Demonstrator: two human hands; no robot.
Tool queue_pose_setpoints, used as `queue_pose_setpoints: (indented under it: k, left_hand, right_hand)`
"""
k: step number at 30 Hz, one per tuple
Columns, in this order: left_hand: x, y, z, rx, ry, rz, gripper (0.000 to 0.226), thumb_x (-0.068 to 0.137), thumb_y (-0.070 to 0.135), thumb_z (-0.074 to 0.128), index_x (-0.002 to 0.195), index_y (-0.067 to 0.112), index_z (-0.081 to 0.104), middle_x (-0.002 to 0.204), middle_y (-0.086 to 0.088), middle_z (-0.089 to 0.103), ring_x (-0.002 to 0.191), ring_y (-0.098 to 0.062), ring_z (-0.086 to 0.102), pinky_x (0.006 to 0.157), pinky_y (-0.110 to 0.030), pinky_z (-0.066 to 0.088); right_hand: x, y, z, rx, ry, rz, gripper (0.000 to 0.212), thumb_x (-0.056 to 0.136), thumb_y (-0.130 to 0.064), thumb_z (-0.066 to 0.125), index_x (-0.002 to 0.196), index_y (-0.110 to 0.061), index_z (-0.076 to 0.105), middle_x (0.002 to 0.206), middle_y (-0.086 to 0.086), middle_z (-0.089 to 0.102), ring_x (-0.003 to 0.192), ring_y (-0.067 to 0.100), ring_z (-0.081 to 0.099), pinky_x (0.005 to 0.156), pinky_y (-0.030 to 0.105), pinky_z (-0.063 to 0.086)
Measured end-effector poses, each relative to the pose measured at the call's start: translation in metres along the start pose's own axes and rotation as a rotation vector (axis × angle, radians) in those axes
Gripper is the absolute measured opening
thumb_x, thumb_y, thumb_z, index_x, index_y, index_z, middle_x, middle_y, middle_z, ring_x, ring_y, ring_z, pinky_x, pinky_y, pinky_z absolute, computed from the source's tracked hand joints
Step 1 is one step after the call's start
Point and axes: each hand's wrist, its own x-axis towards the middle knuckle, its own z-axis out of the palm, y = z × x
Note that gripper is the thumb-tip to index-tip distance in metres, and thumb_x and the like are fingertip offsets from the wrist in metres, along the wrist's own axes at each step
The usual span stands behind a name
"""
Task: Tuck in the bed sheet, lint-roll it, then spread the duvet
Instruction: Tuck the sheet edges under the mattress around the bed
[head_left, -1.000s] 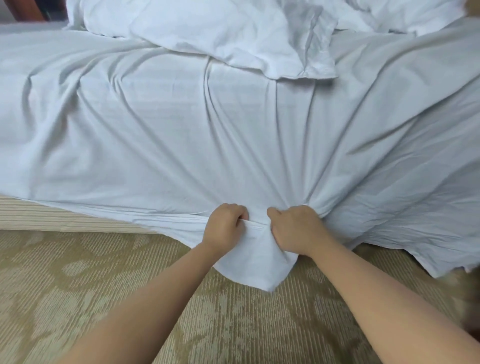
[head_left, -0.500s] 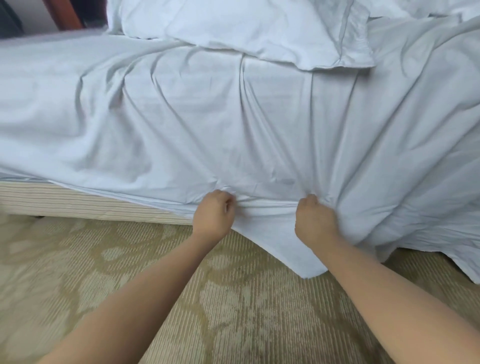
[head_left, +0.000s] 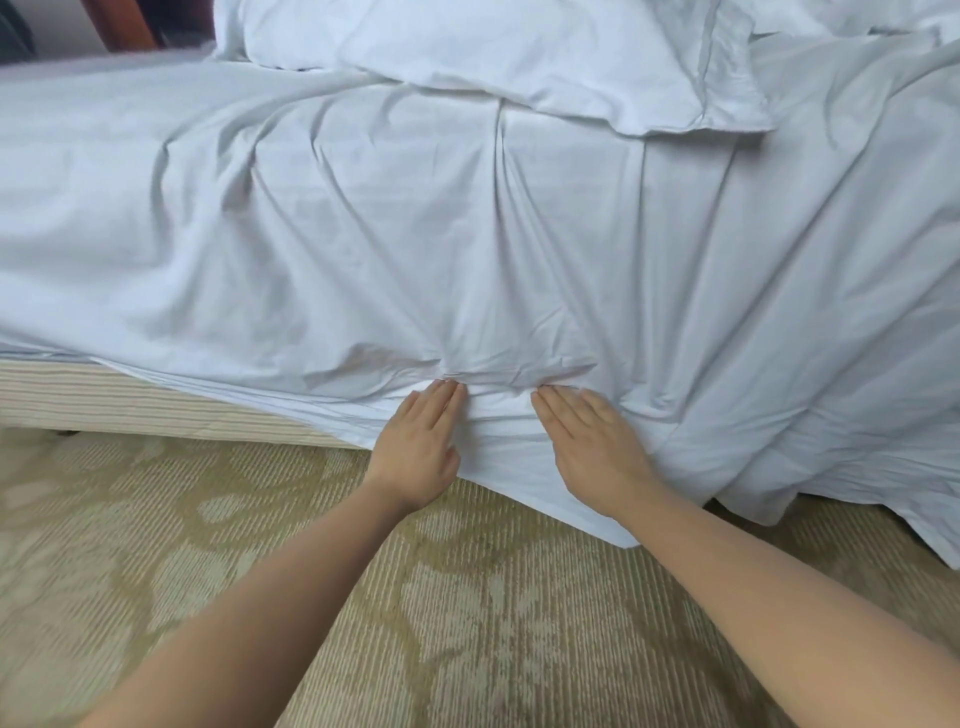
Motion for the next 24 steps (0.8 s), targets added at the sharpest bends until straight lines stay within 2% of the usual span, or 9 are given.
queue_pose_setpoints:
  k: [1, 3, 6, 8, 13, 17, 20, 24]
  left_hand:
    - [-0.001, -0.001, 0.0, 0.015, 0.006, 0.01, 0.065, 0.074, 0.023, 0.051, 0.135, 0.0, 0.049, 0.135, -0.016, 0.054, 0.125, -0.031, 0.052, 0.11, -0.04, 0.032]
    - [0.002, -0.001, -0.001, 0.031, 0.053, 0.02, 0.062, 0.076, 0.024, 0.045, 0.133, 0.001, 0.051, 0.131, -0.015, 0.056, 0.121, -0.031, 0.052, 0.108, -0.041, 0.033]
    - [0.014, 0.002, -0.006, 0.005, 0.159, 0.017, 0.059, 0.073, 0.013, 0.055, 0.129, -0.004, 0.053, 0.122, -0.021, 0.056, 0.11, -0.034, 0.046, 0.102, -0.046, 0.038]
    - [0.016, 0.006, -0.008, 0.025, 0.157, 0.01, 0.063, 0.071, 0.014, 0.06, 0.131, -0.005, 0.051, 0.124, -0.022, 0.055, 0.115, -0.033, 0.042, 0.103, -0.048, 0.039]
    - [0.009, 0.0, -0.008, 0.113, 0.141, 0.016, 0.066, 0.072, 0.019, 0.055, 0.133, -0.004, 0.05, 0.129, -0.02, 0.055, 0.124, -0.031, 0.04, 0.109, -0.042, 0.026]
    - [0.011, 0.004, -0.006, 0.045, 0.167, -0.03, 0.066, 0.071, 0.011, 0.058, 0.134, -0.007, 0.047, 0.131, -0.024, 0.053, 0.128, -0.034, 0.04, 0.11, -0.038, 0.029]
    - [0.014, 0.01, -0.001, -0.053, 0.135, -0.083, 0.068, 0.071, 0.005, 0.057, 0.135, -0.012, 0.041, 0.135, -0.032, 0.046, 0.129, -0.043, 0.044, 0.103, -0.043, 0.042]
    - [0.015, 0.001, 0.003, -0.02, 0.091, -0.033, 0.061, 0.075, 0.01, 0.043, 0.132, -0.012, 0.045, 0.135, -0.03, 0.047, 0.128, -0.042, 0.043, 0.109, -0.048, 0.034]
  right_hand:
    - [0.0, 0.001, 0.0, 0.0, -0.001, -0.018, 0.055, 0.082, -0.017, 0.034, 0.13, 0.001, 0.056, 0.131, 0.015, 0.058, 0.119, 0.029, 0.058, 0.106, 0.039, 0.027]
    - [0.005, 0.001, -0.005, -0.021, 0.041, -0.046, 0.053, 0.082, -0.015, 0.034, 0.127, -0.001, 0.059, 0.128, 0.013, 0.06, 0.116, 0.028, 0.059, 0.102, 0.038, 0.032]
    - [0.015, 0.001, -0.013, -0.001, 0.063, 0.02, 0.05, 0.08, -0.014, 0.037, 0.121, -0.001, 0.062, 0.119, 0.012, 0.064, 0.106, 0.027, 0.062, 0.095, 0.036, 0.035]
    - [0.016, -0.002, -0.01, -0.008, 0.025, 0.089, 0.051, 0.081, -0.014, 0.034, 0.122, 0.0, 0.062, 0.12, 0.013, 0.065, 0.107, 0.028, 0.064, 0.098, 0.036, 0.032]
    - [0.019, -0.011, -0.005, 0.028, -0.031, 0.192, 0.055, 0.086, -0.025, 0.032, 0.13, 0.0, 0.056, 0.131, 0.012, 0.059, 0.12, 0.024, 0.058, 0.108, 0.037, 0.025]
    - [0.032, -0.008, -0.013, 0.079, 0.014, 0.241, 0.05, 0.09, -0.025, 0.054, 0.137, -0.008, 0.05, 0.138, 0.006, 0.055, 0.126, 0.02, 0.052, 0.11, 0.036, 0.032]
    - [0.046, -0.005, -0.018, 0.101, -0.031, 0.257, 0.047, 0.1, -0.028, 0.037, 0.145, -0.016, 0.038, 0.145, -0.002, 0.045, 0.134, 0.016, 0.04, 0.112, 0.033, 0.023]
    - [0.062, -0.006, -0.013, 0.151, -0.031, 0.329, 0.042, 0.098, -0.028, 0.033, 0.138, -0.02, 0.045, 0.138, -0.005, 0.051, 0.129, 0.014, 0.043, 0.106, 0.03, 0.025]
